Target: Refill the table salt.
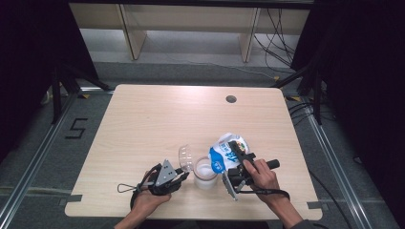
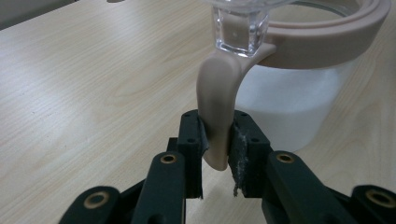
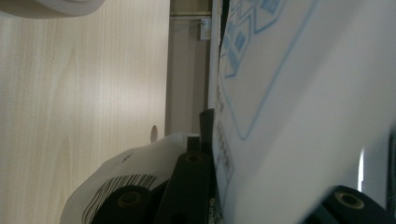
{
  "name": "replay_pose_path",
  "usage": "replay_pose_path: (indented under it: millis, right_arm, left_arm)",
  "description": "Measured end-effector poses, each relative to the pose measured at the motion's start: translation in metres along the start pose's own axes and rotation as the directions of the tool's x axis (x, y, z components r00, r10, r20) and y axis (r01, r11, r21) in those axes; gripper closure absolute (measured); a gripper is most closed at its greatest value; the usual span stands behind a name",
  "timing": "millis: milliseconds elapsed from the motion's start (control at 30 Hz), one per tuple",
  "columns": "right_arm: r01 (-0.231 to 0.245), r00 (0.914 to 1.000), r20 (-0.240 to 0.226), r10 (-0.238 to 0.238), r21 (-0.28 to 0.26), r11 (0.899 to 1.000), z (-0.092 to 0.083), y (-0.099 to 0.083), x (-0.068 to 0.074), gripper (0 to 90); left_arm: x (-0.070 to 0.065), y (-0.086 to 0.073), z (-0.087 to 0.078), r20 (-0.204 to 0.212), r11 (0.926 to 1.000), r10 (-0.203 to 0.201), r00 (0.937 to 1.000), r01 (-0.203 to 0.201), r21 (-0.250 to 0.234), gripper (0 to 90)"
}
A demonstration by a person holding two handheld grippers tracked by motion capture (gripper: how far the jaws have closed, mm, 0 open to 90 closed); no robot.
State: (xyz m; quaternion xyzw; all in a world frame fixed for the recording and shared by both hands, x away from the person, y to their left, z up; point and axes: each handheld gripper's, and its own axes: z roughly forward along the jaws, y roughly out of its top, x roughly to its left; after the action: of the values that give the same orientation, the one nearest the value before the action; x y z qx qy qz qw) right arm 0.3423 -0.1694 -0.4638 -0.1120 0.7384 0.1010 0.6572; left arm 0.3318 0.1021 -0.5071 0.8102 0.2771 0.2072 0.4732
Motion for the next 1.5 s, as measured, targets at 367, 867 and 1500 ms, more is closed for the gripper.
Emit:
replay_pose_path:
  millis: [367,867,1500]
  right_arm:
    - [-0.213,0.9754,-0.054,0.213,0.022,0.977,-0.004,-0.016,-0.007,89.8]
    - [-0.446,0.8824,-0.148,0.447,0.041,0.894,-0.003,-0.036,-0.010,90.0]
    - [-0.660,0.7079,-0.262,0.656,0.085,0.746,0.006,-0.053,-0.001,90.0]
  left_arm:
    - [0.000,0.000,0.000,0.001,1.0000,-0.003,1.0000,0.003,0.002,74.9]
    - [0.000,0.000,0.000,0.007,1.0000,-0.008,0.9999,0.008,0.005,74.9]
    - [0.000,0.000,0.000,0.008,1.0000,-0.006,0.9999,0.006,0.004,74.8]
